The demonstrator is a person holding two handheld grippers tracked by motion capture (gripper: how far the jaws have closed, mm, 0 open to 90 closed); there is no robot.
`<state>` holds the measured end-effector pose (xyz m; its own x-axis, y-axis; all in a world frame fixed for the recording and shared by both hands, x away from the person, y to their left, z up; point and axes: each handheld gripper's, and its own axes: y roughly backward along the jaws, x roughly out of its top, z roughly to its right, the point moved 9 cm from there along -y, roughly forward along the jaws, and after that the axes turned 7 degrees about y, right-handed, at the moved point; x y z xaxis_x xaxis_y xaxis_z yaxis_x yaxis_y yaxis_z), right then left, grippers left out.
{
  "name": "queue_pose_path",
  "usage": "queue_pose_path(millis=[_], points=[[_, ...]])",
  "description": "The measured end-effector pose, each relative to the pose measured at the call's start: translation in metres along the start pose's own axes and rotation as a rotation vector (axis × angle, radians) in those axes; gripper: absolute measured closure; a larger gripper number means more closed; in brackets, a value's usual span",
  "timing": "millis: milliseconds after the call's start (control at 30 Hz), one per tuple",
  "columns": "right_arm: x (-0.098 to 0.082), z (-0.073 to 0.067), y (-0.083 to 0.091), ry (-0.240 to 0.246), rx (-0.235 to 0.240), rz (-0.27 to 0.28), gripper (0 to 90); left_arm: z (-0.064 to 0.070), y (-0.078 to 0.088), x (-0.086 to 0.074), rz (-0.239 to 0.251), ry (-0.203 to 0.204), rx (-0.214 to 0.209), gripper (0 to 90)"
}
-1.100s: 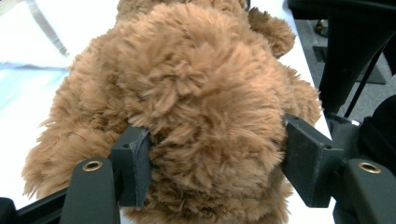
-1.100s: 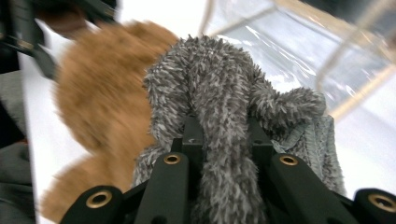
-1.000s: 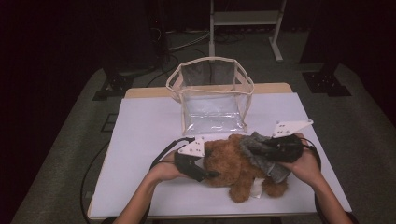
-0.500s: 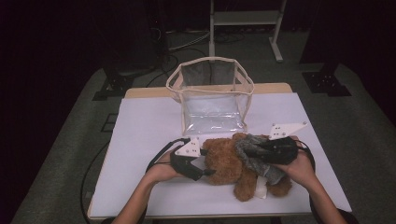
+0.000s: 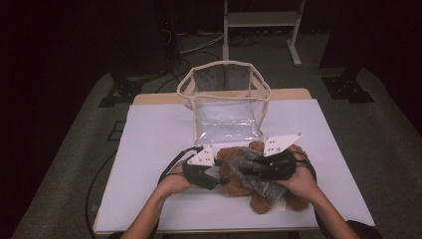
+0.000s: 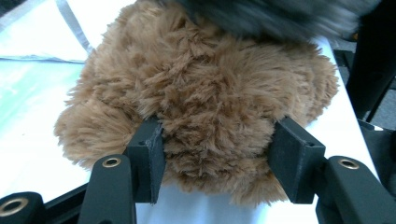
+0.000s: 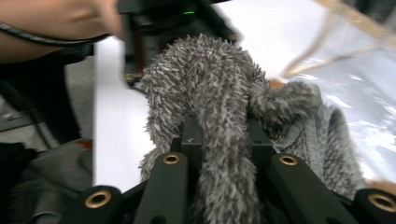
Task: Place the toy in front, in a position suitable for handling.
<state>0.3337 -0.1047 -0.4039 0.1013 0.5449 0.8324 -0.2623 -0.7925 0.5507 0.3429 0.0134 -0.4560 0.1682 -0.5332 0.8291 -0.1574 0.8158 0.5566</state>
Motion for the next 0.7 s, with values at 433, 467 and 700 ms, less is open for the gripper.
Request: queue_pose_path(millis=[433,467,700], points=[[-0.004,0.03,-0.005,-0.078,-0.013,-0.033,74.8,0.001,0.008,0.01,0.04,-0.008,0.009,33.3],[-0.006,0.024,-0.003,-0.083,0.004,-0.029,74.8,0.003,0.007,0.011,0.039,-0.013,0.004,32.7],[0.003,0.021,-0.004,-0.079,-0.004,-0.059,74.8,0.015,0.001,0.009,0.003,-0.066,-0.02,39.6]])
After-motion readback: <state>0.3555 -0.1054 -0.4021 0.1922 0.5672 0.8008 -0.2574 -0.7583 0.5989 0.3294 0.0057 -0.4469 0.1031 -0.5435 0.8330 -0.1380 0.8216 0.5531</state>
